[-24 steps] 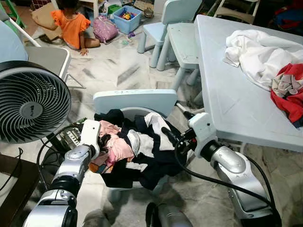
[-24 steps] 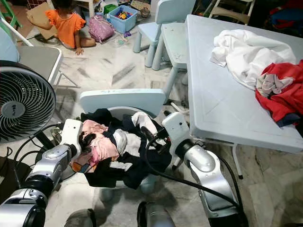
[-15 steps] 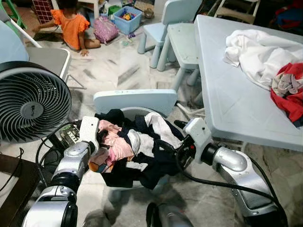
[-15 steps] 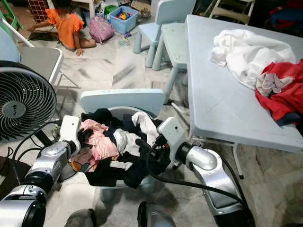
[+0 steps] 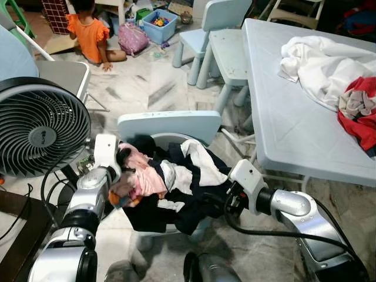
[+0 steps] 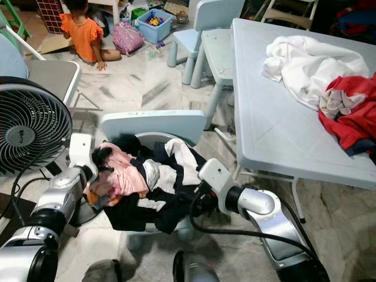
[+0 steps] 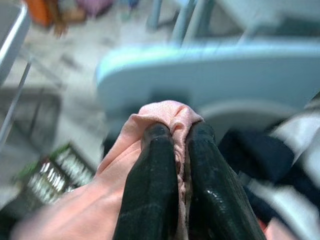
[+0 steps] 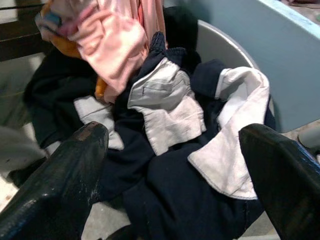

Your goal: Hang hanger

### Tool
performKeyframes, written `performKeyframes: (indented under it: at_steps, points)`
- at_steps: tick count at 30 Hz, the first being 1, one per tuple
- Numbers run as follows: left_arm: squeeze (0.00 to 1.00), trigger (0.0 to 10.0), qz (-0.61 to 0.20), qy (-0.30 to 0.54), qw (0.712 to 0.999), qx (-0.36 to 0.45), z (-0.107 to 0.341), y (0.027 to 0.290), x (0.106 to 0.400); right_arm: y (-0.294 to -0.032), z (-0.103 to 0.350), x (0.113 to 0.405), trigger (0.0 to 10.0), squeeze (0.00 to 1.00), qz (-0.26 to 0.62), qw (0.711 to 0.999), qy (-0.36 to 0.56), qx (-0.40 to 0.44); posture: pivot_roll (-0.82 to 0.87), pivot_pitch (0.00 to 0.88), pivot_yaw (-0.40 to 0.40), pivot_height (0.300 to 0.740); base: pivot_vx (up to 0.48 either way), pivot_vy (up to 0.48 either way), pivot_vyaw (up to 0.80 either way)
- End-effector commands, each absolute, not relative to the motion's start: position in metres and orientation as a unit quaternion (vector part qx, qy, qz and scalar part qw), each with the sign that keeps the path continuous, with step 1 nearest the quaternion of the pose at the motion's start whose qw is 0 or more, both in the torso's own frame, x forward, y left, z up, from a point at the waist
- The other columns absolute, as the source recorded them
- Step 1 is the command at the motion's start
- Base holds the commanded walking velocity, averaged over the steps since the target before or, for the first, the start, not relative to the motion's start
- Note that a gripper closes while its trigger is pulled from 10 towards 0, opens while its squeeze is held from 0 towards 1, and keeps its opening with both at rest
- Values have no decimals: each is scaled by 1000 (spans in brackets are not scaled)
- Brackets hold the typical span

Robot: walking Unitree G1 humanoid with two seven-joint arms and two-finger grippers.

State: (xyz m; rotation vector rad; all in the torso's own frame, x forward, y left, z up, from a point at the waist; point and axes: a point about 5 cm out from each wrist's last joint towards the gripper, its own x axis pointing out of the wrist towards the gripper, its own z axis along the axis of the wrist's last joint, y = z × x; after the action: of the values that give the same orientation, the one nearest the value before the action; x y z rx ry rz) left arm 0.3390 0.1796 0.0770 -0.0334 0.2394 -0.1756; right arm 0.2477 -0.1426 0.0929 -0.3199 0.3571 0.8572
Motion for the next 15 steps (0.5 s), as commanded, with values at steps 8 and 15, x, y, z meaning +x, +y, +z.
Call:
performKeyframes:
  at_steps: [8,15]
  points:
    - [0,0,-197,-25,979,-44,124,133,340,-152,95,262,10000,0,366,901,159,-172,-61,98,-72,740,0,0,0]
    - [0,0,-330,-91,939,-36,160,94,324,-158,101,279,10000,0,307,926,130,-177,-52,92,-64,740,0,0,0]
